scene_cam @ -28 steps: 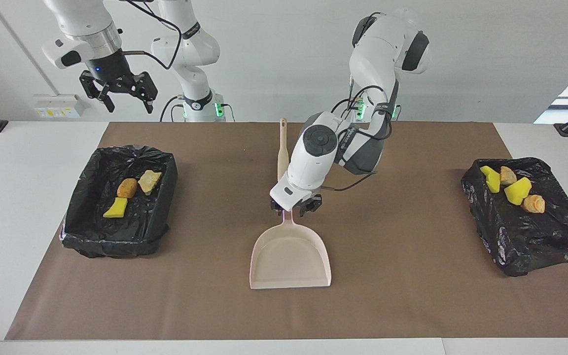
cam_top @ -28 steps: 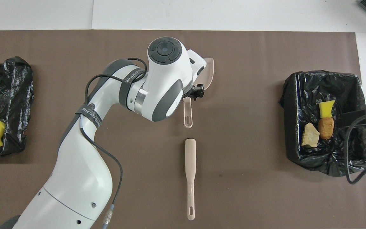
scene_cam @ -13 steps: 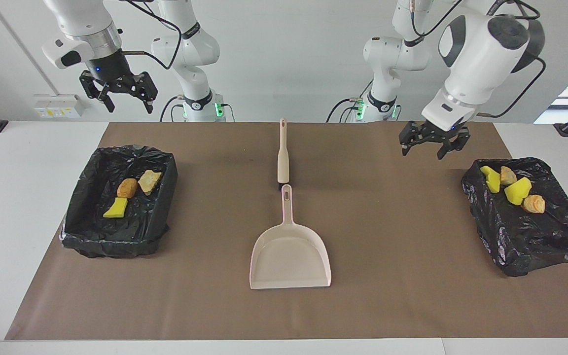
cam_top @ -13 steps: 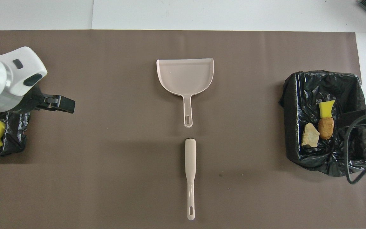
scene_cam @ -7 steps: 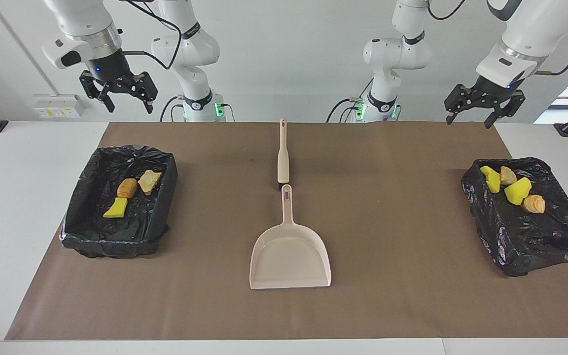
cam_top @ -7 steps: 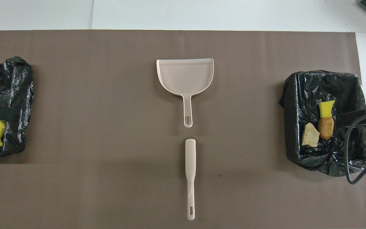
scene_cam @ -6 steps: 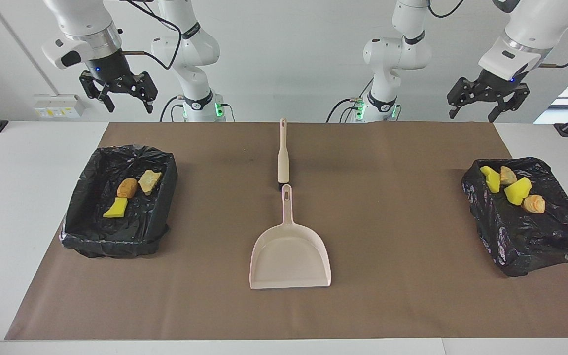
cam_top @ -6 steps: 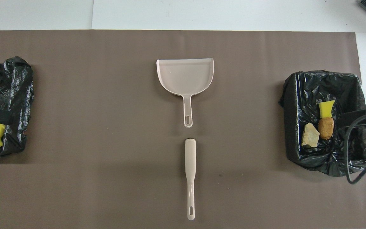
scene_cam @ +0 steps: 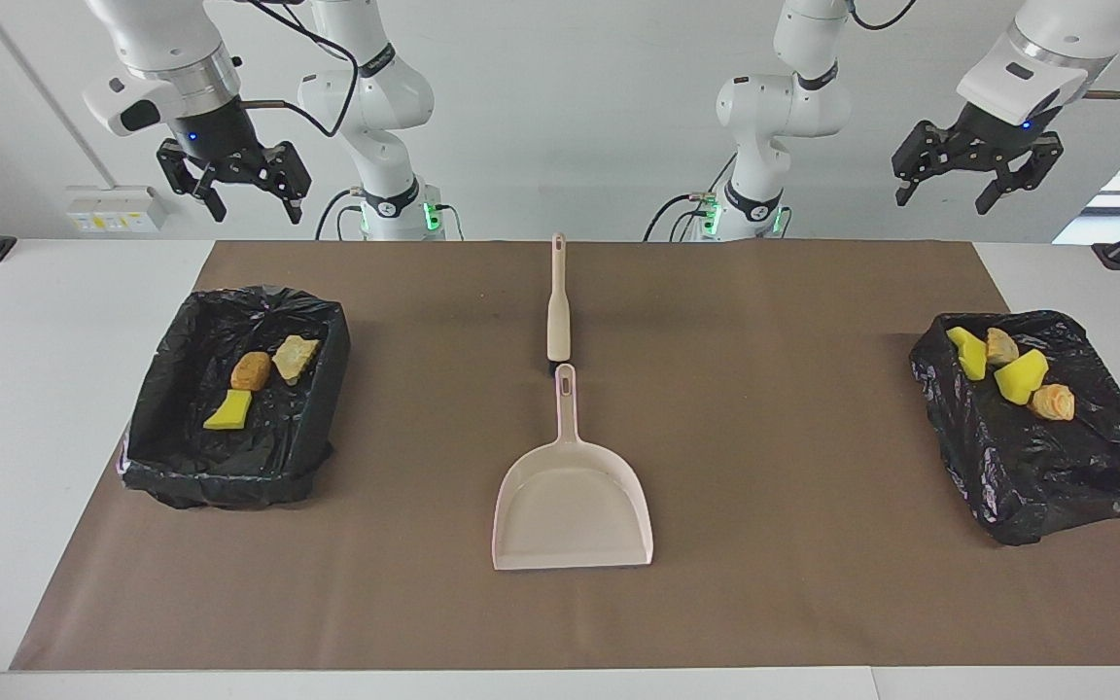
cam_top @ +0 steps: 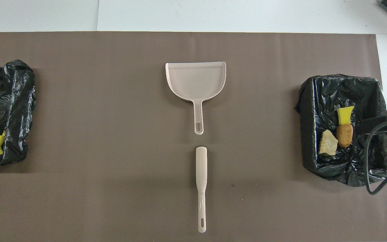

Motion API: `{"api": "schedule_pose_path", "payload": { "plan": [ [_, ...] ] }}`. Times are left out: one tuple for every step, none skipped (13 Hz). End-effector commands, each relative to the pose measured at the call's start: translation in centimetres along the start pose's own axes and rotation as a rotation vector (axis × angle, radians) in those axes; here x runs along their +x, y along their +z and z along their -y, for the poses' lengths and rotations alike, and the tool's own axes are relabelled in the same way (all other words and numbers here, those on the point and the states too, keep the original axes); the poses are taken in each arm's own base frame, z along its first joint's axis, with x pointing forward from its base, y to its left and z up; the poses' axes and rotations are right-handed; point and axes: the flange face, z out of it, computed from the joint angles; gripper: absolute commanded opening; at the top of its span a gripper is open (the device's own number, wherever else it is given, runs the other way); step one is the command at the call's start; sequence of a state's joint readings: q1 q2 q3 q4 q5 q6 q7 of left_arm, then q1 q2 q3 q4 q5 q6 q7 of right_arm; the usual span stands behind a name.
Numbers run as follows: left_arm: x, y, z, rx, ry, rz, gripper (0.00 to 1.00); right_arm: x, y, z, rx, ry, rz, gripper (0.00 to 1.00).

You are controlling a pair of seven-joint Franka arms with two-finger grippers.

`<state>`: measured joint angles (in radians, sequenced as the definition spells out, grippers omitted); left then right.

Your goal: Sweep and dump trash in bin

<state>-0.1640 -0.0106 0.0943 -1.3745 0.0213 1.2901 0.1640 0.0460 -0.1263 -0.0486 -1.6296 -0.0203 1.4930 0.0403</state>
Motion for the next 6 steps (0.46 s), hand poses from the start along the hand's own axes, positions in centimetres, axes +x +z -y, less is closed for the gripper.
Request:
{"api": "schedule_pose_path", "payload": {
  "plan": [
    [-1.2, 0.5, 0.0, -0.004, 0.005, 0.021, 1.0, -0.4, -0.3, -0.2, 0.017, -0.021, 0.006, 1.0],
    [-1.1, 0.5, -0.1, -0.002, 0.002, 0.012, 1.0, -0.5, -0.3, -0.2, 0.017, -0.021, 0.004, 1.0],
    [-0.7, 0.8, -0.1, -0.003, -0.008, 0.013, 1.0, -0.5, -0.3, -0.2, 0.017, -0.021, 0.004, 1.0],
    [-0.5, 1.5, 0.0, -0.005, -0.035, 0.029, 1.0, -0.5, -0.3, -0.2, 0.017, -0.021, 0.004, 1.0],
    [-0.4, 1.6, -0.2, -0.013, -0.054, 0.028, 1.0, -0.5, -0.3, -0.2, 0.017, -0.021, 0.004, 1.0],
    [-0.3, 1.6, -0.3, -0.016, -0.061, 0.02, 1.0, -0.5, -0.3, -0.2, 0.017, -0.021, 0.004, 1.0]
  ]
}}
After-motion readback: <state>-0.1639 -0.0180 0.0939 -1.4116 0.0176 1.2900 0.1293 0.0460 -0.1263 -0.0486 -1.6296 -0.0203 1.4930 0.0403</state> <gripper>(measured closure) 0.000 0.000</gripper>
